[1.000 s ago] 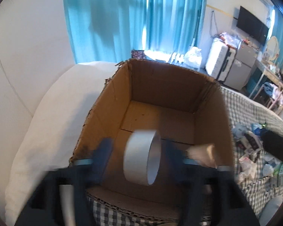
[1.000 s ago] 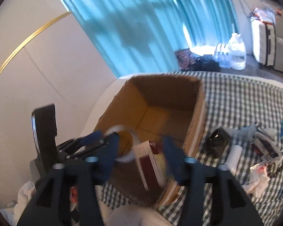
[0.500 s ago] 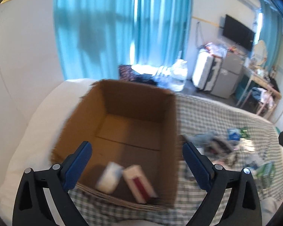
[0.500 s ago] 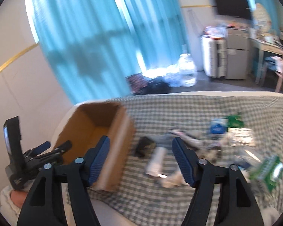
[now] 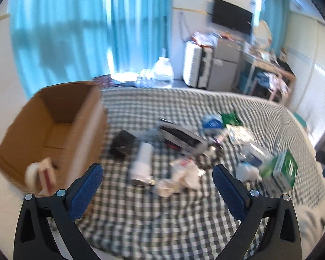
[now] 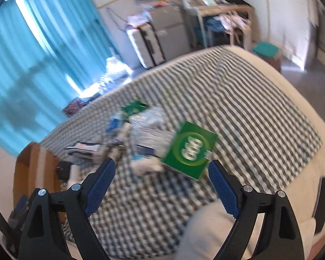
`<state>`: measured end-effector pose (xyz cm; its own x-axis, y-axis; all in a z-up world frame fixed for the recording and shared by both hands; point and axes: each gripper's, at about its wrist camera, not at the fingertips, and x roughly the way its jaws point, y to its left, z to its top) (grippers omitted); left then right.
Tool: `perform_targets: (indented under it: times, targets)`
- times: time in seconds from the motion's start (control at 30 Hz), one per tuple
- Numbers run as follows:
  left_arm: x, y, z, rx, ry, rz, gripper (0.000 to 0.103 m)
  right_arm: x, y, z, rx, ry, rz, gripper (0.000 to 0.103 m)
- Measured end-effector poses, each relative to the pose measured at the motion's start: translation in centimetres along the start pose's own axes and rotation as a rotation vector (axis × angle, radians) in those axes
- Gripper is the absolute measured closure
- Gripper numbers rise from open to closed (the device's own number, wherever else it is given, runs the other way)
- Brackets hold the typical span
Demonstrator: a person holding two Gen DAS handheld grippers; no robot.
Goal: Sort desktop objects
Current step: 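Grasp the white tissue with the left tool while the right tool grasps the green box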
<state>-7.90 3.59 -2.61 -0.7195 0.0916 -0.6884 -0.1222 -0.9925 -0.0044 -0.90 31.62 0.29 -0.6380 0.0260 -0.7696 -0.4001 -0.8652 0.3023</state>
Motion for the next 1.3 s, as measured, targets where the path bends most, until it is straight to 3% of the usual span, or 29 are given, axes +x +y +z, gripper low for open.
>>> perform_targets:
  times: [0.2, 0.47, 0.87, 0.97, 1.1, 1.3]
  targets:
    - [4.4, -3.8, -1.7, 0.135, 0.043, -0.038, 0.000, 3.6, -2.7, -0.1, 0.079, 0.079, -0.020, 0.012]
    - [9.9, -4.2, -3.1, 0.173, 0.123, -0.075, 0.000, 8.3, -2.5, -0.1, 0.112, 0.145, -0.076, 0.008]
    - [13.0, -4.3, -3.5, 0.223, 0.142, -0.170, 0.000, 13.4, -2.4, 0.4, 0.078, 0.201, -0.201, 0.010]
    - [13.0, -3.9, -3.6, 0.207, 0.145, -0.203, 0.011, 13.7, -2.4, 0.2, 0.041, 0.184, -0.217, 0.014]
    - [13.4, -4.1, -3.9, 0.231, 0.192, -0.211, 0.046, 14.0, -2.7, 0.2, 0.042, 0.193, -0.189, 0.015]
    - [13.3, -3.8, -4.4, 0.226, 0.227, -0.221, 0.076, 15.9, -4.9, -1.2, 0.149, 0.285, -0.043, 0.021]
